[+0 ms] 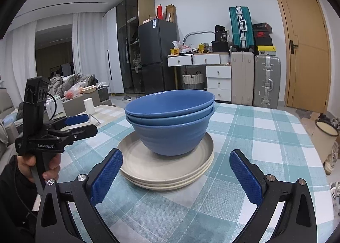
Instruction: Organize plates and bowls
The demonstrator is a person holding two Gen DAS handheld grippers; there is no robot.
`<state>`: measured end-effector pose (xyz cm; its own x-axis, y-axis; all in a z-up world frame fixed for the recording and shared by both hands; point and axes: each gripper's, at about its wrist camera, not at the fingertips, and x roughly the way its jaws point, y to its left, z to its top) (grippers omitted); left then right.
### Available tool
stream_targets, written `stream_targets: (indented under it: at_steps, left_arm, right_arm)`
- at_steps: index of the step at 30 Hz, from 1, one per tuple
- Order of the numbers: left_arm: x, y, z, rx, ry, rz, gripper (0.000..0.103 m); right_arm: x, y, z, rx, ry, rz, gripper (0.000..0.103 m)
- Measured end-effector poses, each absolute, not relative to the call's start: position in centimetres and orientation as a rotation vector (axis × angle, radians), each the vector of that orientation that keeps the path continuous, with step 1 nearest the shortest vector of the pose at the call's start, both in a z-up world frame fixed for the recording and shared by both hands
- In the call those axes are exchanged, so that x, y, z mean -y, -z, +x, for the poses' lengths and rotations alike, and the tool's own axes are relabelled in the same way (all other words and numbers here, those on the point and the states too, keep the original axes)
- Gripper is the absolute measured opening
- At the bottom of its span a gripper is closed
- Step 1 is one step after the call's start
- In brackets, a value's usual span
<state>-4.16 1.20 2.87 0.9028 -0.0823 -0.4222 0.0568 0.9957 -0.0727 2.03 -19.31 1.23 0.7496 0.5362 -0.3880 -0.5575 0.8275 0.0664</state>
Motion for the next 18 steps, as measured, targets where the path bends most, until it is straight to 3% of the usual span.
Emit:
stream_targets:
  at_steps: [18]
  left_arm:
    - [-1.2, -2.1, -4.2, -0.401, 0.067, -0.063, 0.102]
  right_arm:
    - [19.1, -1.0, 1.0, -0.346, -0.614, -0.077, 0.102]
